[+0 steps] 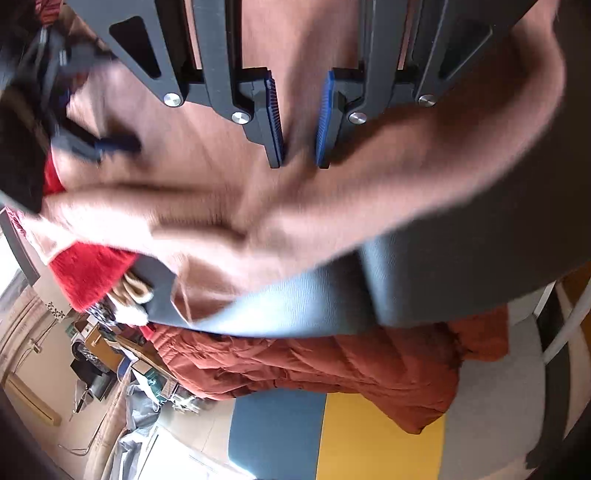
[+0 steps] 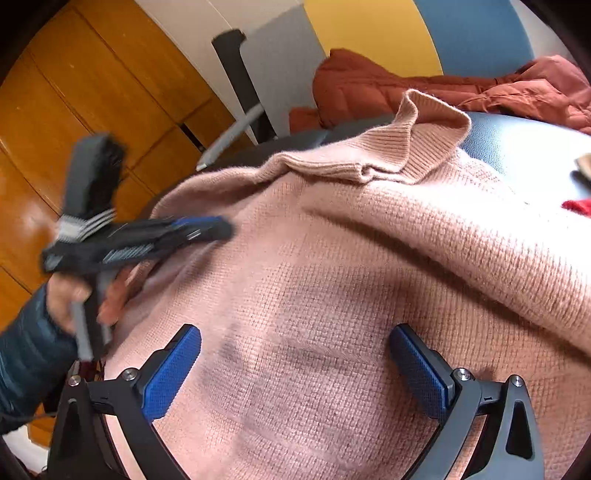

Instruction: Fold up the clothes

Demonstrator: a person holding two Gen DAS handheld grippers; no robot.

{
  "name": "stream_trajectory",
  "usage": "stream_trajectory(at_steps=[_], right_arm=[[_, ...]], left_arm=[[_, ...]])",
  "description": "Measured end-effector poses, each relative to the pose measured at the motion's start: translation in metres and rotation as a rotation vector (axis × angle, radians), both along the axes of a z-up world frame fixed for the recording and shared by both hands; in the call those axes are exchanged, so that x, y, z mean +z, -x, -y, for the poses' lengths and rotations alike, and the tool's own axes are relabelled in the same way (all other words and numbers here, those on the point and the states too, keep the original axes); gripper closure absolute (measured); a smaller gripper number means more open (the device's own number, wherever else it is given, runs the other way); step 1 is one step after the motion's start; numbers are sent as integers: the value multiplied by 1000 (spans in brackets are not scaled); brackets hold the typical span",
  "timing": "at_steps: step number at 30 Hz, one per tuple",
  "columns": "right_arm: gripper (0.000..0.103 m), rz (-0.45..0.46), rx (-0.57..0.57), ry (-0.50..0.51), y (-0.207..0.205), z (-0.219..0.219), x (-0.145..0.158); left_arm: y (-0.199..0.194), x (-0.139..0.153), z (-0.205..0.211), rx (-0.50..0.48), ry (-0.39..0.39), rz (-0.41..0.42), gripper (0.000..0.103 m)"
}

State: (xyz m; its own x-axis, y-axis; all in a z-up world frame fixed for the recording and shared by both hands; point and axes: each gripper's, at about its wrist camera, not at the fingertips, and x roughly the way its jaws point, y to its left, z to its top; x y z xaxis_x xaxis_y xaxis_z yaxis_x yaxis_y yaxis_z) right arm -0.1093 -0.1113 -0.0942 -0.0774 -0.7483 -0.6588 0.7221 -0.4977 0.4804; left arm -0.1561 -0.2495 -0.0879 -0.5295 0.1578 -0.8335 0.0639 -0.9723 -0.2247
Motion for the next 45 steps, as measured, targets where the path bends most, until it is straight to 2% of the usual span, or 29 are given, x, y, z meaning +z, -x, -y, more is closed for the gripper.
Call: stream_trajectory(at_steps=[4, 7, 9, 11, 13, 18, 23, 26, 29, 31, 34, 36, 38, 41, 42, 43, 44, 45], right_arm=[[0, 23, -20, 88, 2, -15, -7], [0, 51, -28, 136, 5, -26, -10], [0, 55, -29, 149, 5, -29, -11], [0, 53, -29, 154, 4, -31, -12], [0, 51, -29, 159, 3, -34, -13], [0, 46, -30, 161, 1, -37, -15], [0, 45, -31, 158, -4, -42, -15], [0, 44, -31, 155, -5, -42, -12], [0, 43, -31, 149, 2, -34, -13], [0, 43, -31, 148, 3, -34, -13], [0, 43, -32, 146, 2, -34, -13], [0, 42, -34, 143, 2, -34, -13], [0, 39, -36, 138, 2, -33, -13], [0, 35, -39, 132, 1, -33, -13], [0, 34, -39, 129, 1, -33, -13], [0, 33, -39, 125, 1, -32, -13], [0, 32, -40, 120, 1, -31, -13], [0, 31, -41, 114, 0, -31, -12]], left_arm=[[45, -3, 15, 19, -40, -8, 83], [73, -3, 50, 157, -24, -8, 82], [79, -4, 86, 308, -32, -5, 83], [72, 0, 125, 426, -110, -20, 83], [52, 10, 151, 484, -143, -50, 83], [-28, 40, 178, 491, -57, -67, 83], [-135, 66, 168, 462, 6, -14, 77], [-201, 74, 150, 442, 0, 16, 72], [-254, 68, 119, 412, 16, 63, 69], [-278, 57, 96, 394, 76, 116, 68], [-300, 38, 67, 392, 128, 180, 68], [-310, 29, 56, 403, 173, 189, 67], [-309, 18, 49, 415, 209, 193, 67], [-302, 1, 50, 453, 221, 204, 67], [-300, -4, 52, 469, 230, 210, 71], [-299, -4, 54, 474, 198, 203, 86], [-299, -3, 56, 477, 166, 195, 93], [-300, 3, 58, 462, 130, 180, 94]])
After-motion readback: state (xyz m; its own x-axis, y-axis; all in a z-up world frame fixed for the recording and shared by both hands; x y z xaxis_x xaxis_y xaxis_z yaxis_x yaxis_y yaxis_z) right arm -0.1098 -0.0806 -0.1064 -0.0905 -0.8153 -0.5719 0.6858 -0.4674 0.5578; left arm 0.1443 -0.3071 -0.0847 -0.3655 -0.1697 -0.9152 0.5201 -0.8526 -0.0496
